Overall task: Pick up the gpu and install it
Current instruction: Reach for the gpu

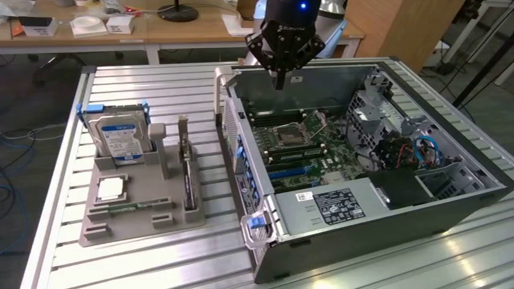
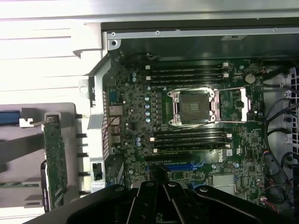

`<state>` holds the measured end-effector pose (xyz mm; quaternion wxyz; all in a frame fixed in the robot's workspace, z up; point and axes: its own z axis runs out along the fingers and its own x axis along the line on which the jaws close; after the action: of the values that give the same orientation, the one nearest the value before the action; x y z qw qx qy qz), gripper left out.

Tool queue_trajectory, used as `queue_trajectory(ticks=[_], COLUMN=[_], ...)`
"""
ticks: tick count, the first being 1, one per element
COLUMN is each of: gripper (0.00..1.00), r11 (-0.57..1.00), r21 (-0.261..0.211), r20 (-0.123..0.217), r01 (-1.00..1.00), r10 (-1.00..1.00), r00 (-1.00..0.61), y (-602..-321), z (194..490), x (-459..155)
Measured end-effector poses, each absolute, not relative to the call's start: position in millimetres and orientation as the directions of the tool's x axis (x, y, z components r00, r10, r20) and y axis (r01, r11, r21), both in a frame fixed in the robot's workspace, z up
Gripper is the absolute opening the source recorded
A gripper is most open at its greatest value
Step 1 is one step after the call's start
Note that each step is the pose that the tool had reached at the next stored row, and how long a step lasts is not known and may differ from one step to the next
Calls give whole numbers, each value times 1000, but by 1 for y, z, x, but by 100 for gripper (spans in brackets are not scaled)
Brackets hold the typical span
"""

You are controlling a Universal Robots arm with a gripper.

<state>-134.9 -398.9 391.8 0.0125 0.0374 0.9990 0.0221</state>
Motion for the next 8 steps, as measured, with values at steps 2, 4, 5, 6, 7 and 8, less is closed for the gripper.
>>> queue_trajectory(ticks=[2, 4, 5, 6, 7, 8], gripper=[11, 11, 11, 11, 11, 11], r11=[996, 996, 996, 996, 996, 996], r21=[45, 45, 45, 45, 45, 45], r20=[-23, -23, -23, -23, -23, -23], r01=[74, 74, 74, 74, 74, 74], r10=[75, 75, 75, 75, 75, 75], r00=[-997, -997, -997, -997, -997, -997], y=[-399, -399, -399, -399, -399, -399], z=[392, 391, 391, 391, 391, 391], x=[-137, -139, -141, -142, -144, -145])
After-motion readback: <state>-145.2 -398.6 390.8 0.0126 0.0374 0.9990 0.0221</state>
